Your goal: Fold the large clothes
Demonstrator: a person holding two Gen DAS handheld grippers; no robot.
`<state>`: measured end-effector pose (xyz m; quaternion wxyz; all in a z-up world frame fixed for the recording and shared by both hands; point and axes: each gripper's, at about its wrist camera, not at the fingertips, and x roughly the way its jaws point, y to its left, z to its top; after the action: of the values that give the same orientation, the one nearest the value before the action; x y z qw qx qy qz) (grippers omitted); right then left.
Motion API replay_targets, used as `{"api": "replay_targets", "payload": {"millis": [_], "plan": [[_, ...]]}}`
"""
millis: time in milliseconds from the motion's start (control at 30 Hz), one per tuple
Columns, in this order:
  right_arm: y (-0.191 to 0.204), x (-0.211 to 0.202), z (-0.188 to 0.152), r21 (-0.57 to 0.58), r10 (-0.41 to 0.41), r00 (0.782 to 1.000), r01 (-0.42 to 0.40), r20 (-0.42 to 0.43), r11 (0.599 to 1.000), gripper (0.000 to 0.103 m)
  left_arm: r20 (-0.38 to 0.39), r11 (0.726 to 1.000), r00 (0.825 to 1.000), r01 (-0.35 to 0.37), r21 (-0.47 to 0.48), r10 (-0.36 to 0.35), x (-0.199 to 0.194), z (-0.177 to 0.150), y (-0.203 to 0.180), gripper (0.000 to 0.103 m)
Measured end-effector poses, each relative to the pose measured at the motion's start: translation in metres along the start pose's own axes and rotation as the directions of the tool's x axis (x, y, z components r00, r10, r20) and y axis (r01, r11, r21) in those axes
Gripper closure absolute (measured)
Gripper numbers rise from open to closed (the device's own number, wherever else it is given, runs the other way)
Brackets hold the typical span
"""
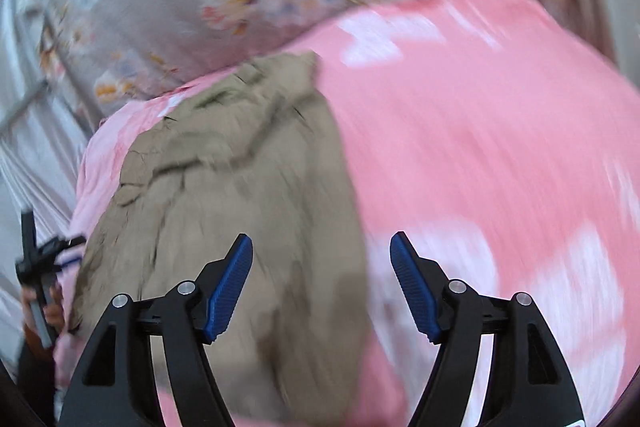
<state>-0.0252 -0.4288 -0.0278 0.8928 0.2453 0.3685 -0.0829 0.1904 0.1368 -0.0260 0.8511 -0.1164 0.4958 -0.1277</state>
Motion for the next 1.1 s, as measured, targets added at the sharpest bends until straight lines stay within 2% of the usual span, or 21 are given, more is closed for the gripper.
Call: {"api": "replay_targets", "payload": {"millis": [33, 133, 200, 300, 367, 400, 500, 533, 567, 600, 633, 667, 700, 767, 900, 1033, 1100], "plan": [[-0.009, -0.005, -0.011, 0.03, 0.003, 1.0, -0.003, -0.009, 1.0, 0.033, -0.01, 0.998, 1.0, 0.004, -0.055, -0.004, -0.009, -0.016, 0.018, 0.005], [-0.023, -0.006, -0.041, 0.115, 0.024, 0.999, -0.021, -0.027, 0.993, 0.033, -0.015, 0.991, 1.0, 0.017, -0.134, -0.019, -0.021, -0.046, 0.042, 0.006], [-0.024, -0.001, -0.057, 0.173, 0.075, 0.996, -0.067, -0.042, 0.983, 0.033, 0.007, 0.988, 0.999, 0.038, -0.148, -0.037, -0.031, -0.061, 0.044, 0.007], [-0.017, 0.003, -0.073, 0.199, 0.138, 0.989, -0.125, -0.052, 0.972, 0.033, 0.03, 0.989, 0.998, 0.053, -0.14, -0.05, -0.038, -0.077, 0.033, 0.008], [-0.006, 0.009, -0.08, 0.186, 0.161, 0.985, -0.146, -0.066, 0.972, 0.033, 0.008, 0.985, 0.996, 0.09, -0.146, -0.09, -0.036, -0.088, 0.03, 0.018], [-0.001, 0.012, -0.083, 0.176, 0.165, 0.984, -0.151, -0.072, 0.973, 0.032, 0.003, 0.986, 0.996, 0.085, -0.144, -0.086, -0.033, -0.091, 0.025, 0.02], [0.013, 0.013, -0.087, 0.135, 0.12, 0.991, -0.111, -0.06, 0.985, 0.034, 0.022, 0.994, 1.0, 0.006, -0.111, -0.003, -0.035, -0.096, 0.015, 0.041], [0.018, 0.014, -0.087, 0.122, 0.101, 0.993, -0.094, -0.055, 0.988, 0.037, 0.023, 0.994, 1.0, -0.008, -0.106, 0.011, -0.035, -0.096, 0.014, 0.055], [0.019, 0.014, -0.087, 0.118, 0.096, 0.994, -0.089, -0.054, 0.989, 0.055, 0.024, 0.995, 1.0, -0.005, -0.103, 0.007, -0.036, -0.096, 0.013, 0.07], [0.021, 0.015, -0.087, 0.116, 0.093, 0.994, -0.085, -0.06, 0.99, 0.075, 0.026, 0.995, 1.0, -0.006, -0.104, 0.009, -0.038, -0.096, 0.012, 0.078], [0.019, 0.015, -0.086, 0.117, 0.08, 0.995, -0.073, -0.062, 0.99, 0.084, 0.029, 0.995, 1.0, -0.009, -0.104, 0.012, -0.04, -0.095, 0.011, 0.086], [0.016, 0.012, -0.085, 0.129, 0.075, 0.996, -0.069, -0.048, 0.989, 0.092, 0.039, 0.994, 0.999, 0.005, -0.106, -0.001, -0.045, -0.094, 0.012, 0.09], [0.013, 0.007, -0.083, 0.151, 0.108, 0.994, -0.102, -0.029, 0.983, 0.097, 0.053, 0.994, 0.998, 0.019, -0.11, -0.013, -0.051, -0.094, 0.012, 0.092], [0.009, -0.011, -0.08, 0.166, 0.138, 0.99, -0.14, 0.022, 0.976, 0.099, 0.084, 0.994, 0.996, 0.038, -0.102, -0.03, -0.067, -0.095, 0.01, 0.096], [0.019, -0.067, -0.07, 0.084, 0.16, 0.977, -0.174, 0.143, 0.981, 0.1, 0.139, 0.993, 0.987, 0.09, -0.075, -0.079, -0.11, -0.098, 0.001, 0.098], [0.03, -0.133, -0.062, 0.012, 0.194, 0.941, -0.205, 0.276, 0.979, 0.1, 0.241, 0.988, 0.96, 0.15, -0.024, -0.14, -0.183, -0.11, -0.003, 0.098], [0.039, -0.169, -0.058, -0.04, 0.211, 0.91, -0.211, 0.358, 0.977, 0.1, 0.28, 0.987, 0.948, 0.163, -0.011, -0.153, -0.21, -0.113, -0.003, 0.098]]}}
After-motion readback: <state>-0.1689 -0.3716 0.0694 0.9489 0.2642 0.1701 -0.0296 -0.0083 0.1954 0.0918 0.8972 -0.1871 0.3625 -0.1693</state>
